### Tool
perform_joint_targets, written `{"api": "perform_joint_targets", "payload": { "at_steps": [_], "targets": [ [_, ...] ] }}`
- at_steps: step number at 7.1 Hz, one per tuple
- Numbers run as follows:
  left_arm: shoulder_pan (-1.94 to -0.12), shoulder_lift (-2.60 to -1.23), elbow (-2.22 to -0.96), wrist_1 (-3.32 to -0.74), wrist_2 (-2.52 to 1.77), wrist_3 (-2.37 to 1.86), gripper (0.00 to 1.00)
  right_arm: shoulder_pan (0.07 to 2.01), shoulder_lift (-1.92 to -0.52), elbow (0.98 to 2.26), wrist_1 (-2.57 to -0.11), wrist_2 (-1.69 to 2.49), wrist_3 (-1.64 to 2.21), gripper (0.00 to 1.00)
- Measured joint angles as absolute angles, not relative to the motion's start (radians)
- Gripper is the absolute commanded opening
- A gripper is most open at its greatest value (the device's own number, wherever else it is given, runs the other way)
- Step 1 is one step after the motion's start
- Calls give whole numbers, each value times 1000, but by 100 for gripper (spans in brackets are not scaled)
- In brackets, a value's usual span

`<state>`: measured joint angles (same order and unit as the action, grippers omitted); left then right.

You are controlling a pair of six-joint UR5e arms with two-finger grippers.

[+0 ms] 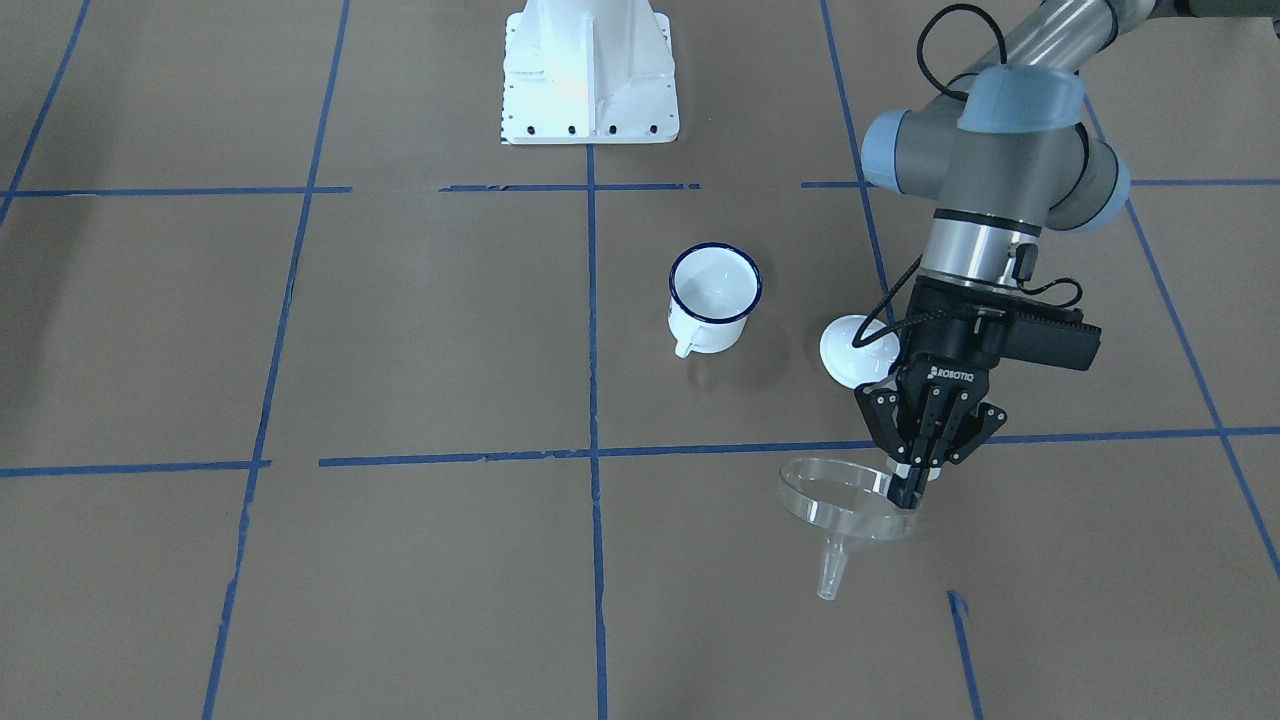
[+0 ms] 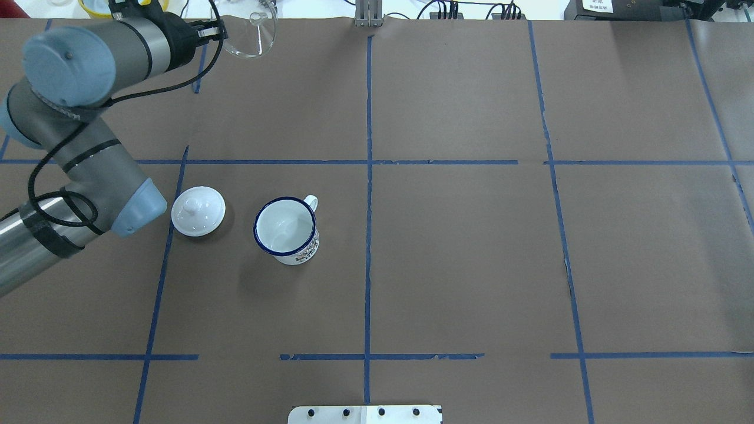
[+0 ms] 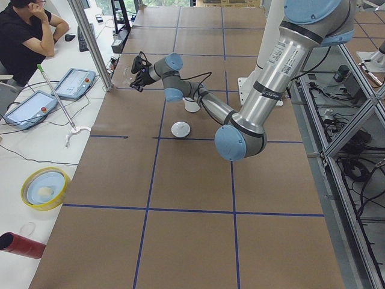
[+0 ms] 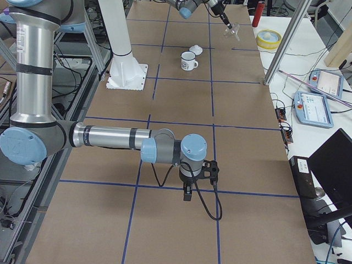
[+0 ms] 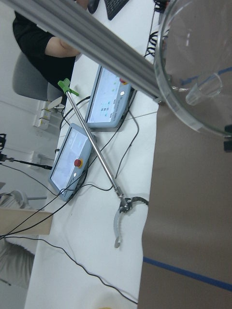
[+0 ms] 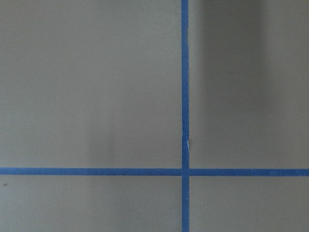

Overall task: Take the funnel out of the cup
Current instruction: 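Lower the funnel onto the table and open the left gripper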

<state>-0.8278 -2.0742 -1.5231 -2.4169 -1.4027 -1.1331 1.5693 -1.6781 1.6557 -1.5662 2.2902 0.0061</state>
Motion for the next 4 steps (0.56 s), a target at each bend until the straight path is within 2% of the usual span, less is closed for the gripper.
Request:
{"api": "perform_joint_targets", "payload": {
  "at_steps": [2,4],
  "targets": [
    [-706,-2064,-1393,-2537,-1135,-1138,0,1569,-1678,1656,-1566,2290,6,100],
    [-653,-2045,-1355,-2570,-1055,-1138,0,1569,-1678,1656,-1566,2290,6,100]
  ]
}}
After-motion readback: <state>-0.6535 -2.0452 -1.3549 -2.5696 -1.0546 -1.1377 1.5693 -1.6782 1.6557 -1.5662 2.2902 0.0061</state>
